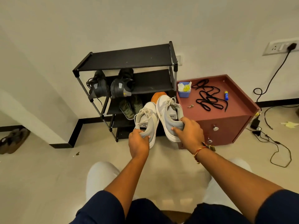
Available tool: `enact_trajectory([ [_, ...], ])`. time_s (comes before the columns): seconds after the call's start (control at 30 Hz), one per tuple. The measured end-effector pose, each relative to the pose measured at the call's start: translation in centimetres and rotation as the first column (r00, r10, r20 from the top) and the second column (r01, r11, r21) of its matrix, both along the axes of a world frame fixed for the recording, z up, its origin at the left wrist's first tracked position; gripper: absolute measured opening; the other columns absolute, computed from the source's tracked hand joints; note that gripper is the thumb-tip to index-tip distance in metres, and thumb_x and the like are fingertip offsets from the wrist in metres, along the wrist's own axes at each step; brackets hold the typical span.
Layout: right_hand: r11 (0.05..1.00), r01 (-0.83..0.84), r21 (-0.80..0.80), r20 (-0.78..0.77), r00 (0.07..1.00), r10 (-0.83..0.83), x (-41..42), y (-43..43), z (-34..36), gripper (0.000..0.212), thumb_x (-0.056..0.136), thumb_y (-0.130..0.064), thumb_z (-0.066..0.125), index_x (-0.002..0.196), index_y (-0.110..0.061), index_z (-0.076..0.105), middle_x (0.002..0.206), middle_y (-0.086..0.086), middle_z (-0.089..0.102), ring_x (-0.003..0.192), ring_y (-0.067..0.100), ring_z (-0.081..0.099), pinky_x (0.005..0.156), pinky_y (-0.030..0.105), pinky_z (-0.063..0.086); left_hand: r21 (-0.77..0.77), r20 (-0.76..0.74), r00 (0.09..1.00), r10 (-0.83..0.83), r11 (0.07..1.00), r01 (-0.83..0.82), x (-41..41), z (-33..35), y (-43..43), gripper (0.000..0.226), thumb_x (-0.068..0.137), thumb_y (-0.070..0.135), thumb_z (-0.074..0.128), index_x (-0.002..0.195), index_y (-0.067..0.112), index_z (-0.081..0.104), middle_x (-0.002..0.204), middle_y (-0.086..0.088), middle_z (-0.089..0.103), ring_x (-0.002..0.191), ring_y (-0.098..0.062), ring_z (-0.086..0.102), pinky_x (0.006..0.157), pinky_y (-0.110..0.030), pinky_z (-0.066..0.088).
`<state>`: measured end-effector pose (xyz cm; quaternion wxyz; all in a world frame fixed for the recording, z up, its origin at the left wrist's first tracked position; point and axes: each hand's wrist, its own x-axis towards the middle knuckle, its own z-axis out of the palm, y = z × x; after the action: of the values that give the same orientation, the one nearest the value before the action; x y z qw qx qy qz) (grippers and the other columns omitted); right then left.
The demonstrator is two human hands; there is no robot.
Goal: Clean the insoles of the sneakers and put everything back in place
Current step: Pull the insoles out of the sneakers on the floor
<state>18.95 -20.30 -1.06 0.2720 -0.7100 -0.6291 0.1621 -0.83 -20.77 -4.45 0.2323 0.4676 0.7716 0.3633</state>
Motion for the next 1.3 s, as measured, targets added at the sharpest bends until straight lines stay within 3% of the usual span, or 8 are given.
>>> enact_trajectory([
  [0.17,0.996,0.010,-0.087,-0.010,1.000,-0.011,0.3,-1.3,-3.7,0.035,0.082,-0.049,0.072,0.102,-0.023,0.060,0.098,0.007,0.064,0.089,0.033,0.062,0.068,0.033,0.046,-0.097,-0.005,1.000,-0.004,0.995,0.004,0.1,-4.3,-1.3,0.026,0.084,0.011,0.076,0.104,0.012,0.060,0.110,-0.013,0.062,0.097,-0.028,0.062,0.080,-0.029,0.047],
  [0.23,0.991,0.023,-0.130,-0.003,1.000,-0.024,0.5,-1.4,-5.3,0.036,0.083,-0.048,0.072,0.104,-0.022,0.060,0.099,0.009,0.065,0.091,0.035,0.062,0.068,0.032,0.042,-0.147,-0.026,1.000,-0.012,0.989,0.008,0.2,-6.0,-1.2,0.030,0.084,0.010,0.075,0.110,0.007,0.062,0.113,-0.016,0.062,0.098,-0.030,0.062,0.078,-0.027,0.044],
  [0.33,0.981,0.022,-0.194,-0.010,1.000,-0.025,0.9,-1.1,-8.3,0.038,0.082,-0.045,0.073,0.106,-0.018,0.061,0.099,0.013,0.065,0.092,0.038,0.061,0.067,0.032,0.038,-0.249,-0.049,0.999,-0.019,0.968,0.006,0.4,-8.8,-0.5,0.038,0.084,0.016,0.078,0.116,0.004,0.062,0.115,-0.017,0.064,0.102,-0.031,0.063,0.078,-0.027,0.043],
  [0.53,0.932,0.041,-0.360,0.026,0.999,-0.033,2.0,0.0,-14.3,0.038,0.084,-0.043,0.071,0.110,-0.017,0.061,0.103,0.015,0.067,0.095,0.038,0.062,0.074,0.037,0.047,-0.423,-0.007,1.000,-0.016,0.906,0.012,0.7,-15.6,3.1,0.039,0.088,0.022,0.073,0.121,0.006,0.060,0.119,-0.013,0.065,0.110,-0.028,0.063,0.077,-0.020,0.037],
  [0.7,0.873,0.058,-0.484,0.054,0.998,-0.037,3.1,2.0,-18.9,0.032,0.084,-0.036,0.068,0.108,-0.016,0.062,0.097,0.016,0.069,0.088,0.038,0.063,0.068,0.033,0.041,-0.537,0.041,0.999,0.014,0.844,0.010,2.3,-22.1,6.7,0.036,0.090,0.021,0.070,0.121,0.005,0.061,0.116,-0.013,0.067,0.111,-0.031,0.064,0.078,-0.024,0.042],
  [0.8,0.836,0.074,-0.543,0.058,0.997,-0.050,3.4,2.9,-21.0,0.031,0.086,-0.032,0.068,0.110,-0.013,0.063,0.099,0.017,0.069,0.089,0.038,0.064,0.068,0.033,0.043,-0.569,0.061,0.998,0.033,0.823,0.008,3.7,-25.6,9.1,0.033,0.092,0.020,0.064,0.122,0.006,0.061,0.119,-0.014,0.068,0.112,-0.032,0.064,0.087,-0.030,0.048],
  [1.17,0.734,0.124,-0.668,0.031,0.990,-0.139,4.4,2.8,-25.4,0.033,0.091,-0.037,0.063,0.118,-0.018,0.057,0.100,0.012,0.063,0.088,0.034,0.063,0.070,0.029,0.042,-0.641,0.073,0.985,-0.154,0.750,0.164,7.8,-35.7,13.1,0.022,0.089,0.004,0.059,0.107,0.002,0.071,0.109,-0.017,0.069,0.098,-0.031,0.066,0.072,-0.025,0.043],
  [1.3,0.709,0.141,-0.691,0.067,0.989,-0.131,4.5,3.1,-25.7,0.035,0.091,-0.033,0.065,0.122,-0.017,0.056,0.105,0.012,0.060,0.090,0.032,0.061,0.074,0.030,0.044,-0.714,0.115,0.952,-0.283,0.643,0.278,7.7,-37.5,11.5,0.024,0.091,0.005,0.056,0.106,0.005,0.075,0.112,-0.014,0.071,0.103,-0.032,0.065,0.087,-0.032,0.053],
])
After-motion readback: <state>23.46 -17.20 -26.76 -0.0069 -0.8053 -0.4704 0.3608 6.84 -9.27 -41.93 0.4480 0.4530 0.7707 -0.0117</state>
